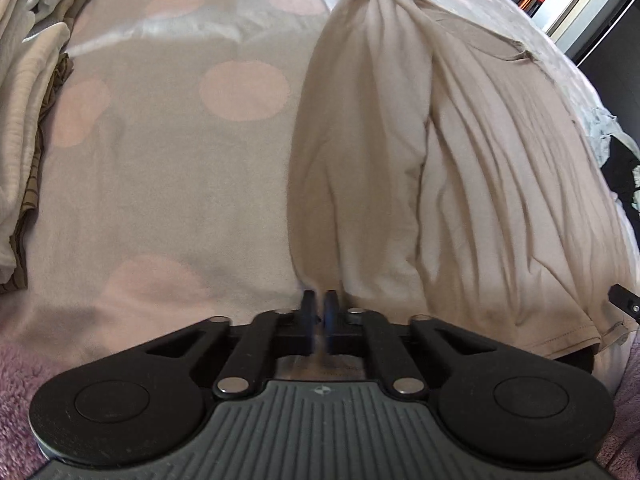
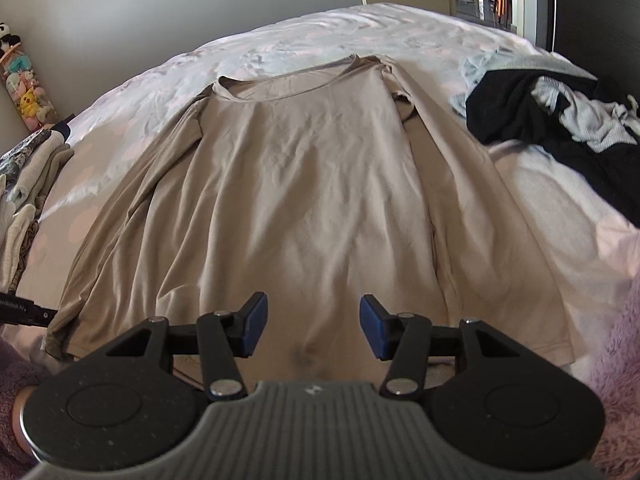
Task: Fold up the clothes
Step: 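Grasp a beige shirt sleeve with the left gripper and spread it outward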
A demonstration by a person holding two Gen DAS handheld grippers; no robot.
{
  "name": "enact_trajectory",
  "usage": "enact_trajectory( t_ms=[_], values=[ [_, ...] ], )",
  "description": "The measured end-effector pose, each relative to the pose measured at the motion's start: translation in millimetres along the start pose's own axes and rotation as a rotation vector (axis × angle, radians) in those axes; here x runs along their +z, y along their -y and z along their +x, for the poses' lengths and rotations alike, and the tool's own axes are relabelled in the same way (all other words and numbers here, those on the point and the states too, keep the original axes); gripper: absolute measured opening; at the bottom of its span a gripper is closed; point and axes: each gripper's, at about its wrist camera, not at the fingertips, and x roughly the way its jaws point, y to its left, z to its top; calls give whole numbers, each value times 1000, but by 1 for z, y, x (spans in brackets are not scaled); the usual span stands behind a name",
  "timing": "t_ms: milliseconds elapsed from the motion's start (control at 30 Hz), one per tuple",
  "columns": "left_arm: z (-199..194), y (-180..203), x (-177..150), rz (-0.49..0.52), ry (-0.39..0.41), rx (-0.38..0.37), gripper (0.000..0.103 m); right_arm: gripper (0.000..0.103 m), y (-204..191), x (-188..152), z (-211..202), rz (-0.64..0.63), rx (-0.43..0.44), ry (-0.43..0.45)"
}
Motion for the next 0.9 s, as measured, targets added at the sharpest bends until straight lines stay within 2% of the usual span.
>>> enact_trajectory(
  t_ms=[167,333,500,633,900],
  values=[
    [-32,-9,13,-36,85,-8,0,55,5,0,6,26,-9,-17],
    [-75,-31,59,-31,140,40,0,55,8,0,14,46,-3,-27],
    [-108,-53,117,-17,173,154,0,55,11,1,15,54,3,-27],
    [-113,-74,153,-11,161,265,0,55,16,2,18,86,4,-28],
    [-83,-129,175,-37,77,506,0,55,24,4,27,127,-4,-47]
  ],
)
